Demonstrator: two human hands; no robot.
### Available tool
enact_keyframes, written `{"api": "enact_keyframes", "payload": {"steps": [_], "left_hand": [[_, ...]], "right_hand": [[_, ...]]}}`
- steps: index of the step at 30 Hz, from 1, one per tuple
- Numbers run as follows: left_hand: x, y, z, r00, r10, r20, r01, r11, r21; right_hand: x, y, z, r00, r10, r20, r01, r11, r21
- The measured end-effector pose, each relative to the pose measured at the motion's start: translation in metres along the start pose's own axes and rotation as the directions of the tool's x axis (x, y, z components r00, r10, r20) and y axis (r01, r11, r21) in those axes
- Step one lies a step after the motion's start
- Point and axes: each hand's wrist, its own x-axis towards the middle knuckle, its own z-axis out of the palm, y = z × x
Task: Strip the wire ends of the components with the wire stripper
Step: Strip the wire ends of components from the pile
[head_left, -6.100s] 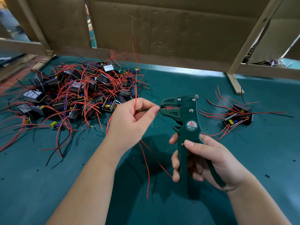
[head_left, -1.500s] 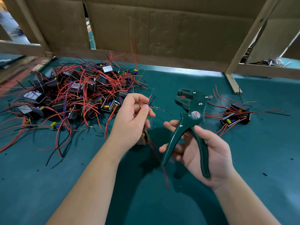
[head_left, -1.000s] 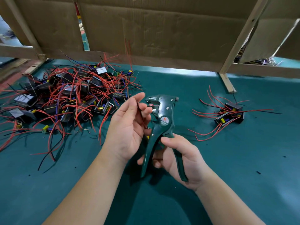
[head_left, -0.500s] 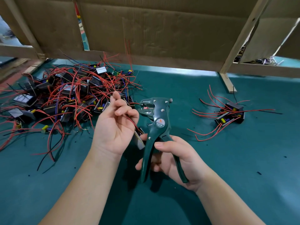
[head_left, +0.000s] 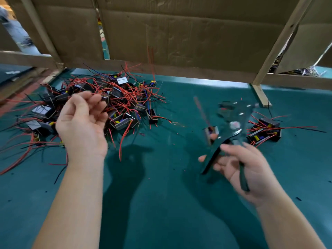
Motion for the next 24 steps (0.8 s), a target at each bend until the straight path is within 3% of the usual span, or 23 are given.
{"api": "enact_keyframes", "payload": {"steps": [3, 7, 12, 15, 19, 22, 24], "left_hand": [[-0.004, -0.011, -0.001, 0.982, 0.187, -0.014, -0.166, 0.899, 0.405], [-0.008, -0.024, 0.001, 0.974, 0.189, 0.127, -0.219, 0.627, 0.747], [-0.012, -0.03, -0.003, 0.94, 0.019, 0.34, -0.339, 0.151, 0.929], [-0.015, -0.034, -0.002, 0.935, -0.038, 0.353, -0.354, -0.023, 0.935], [-0.012, -0.038, -0.004, 0.947, 0.05, 0.316, -0.316, -0.009, 0.949], [-0.01, -0.039, -0.003, 0.951, 0.064, 0.302, -0.308, 0.136, 0.942], [-0.011, -0.038, 0.0, 0.934, 0.123, 0.335, -0.355, 0.223, 0.908]], "right_hand": [[0.008, -0.007, -0.018, 0.983, -0.084, -0.163, 0.08, 0.996, -0.032], [0.009, -0.005, -0.028, 0.969, -0.128, -0.213, 0.122, 0.992, -0.041], [0.005, -0.003, -0.02, 0.986, -0.144, -0.088, 0.144, 0.99, -0.012], [0.005, 0.001, -0.005, 0.993, -0.115, 0.01, 0.115, 0.993, 0.033], [0.014, 0.009, 0.016, 0.998, 0.003, 0.059, -0.008, 0.996, 0.085], [0.025, 0.013, 0.022, 0.998, 0.039, 0.04, -0.043, 0.993, 0.113], [0.03, 0.013, 0.019, 0.997, 0.042, -0.064, -0.034, 0.992, 0.124]]}}
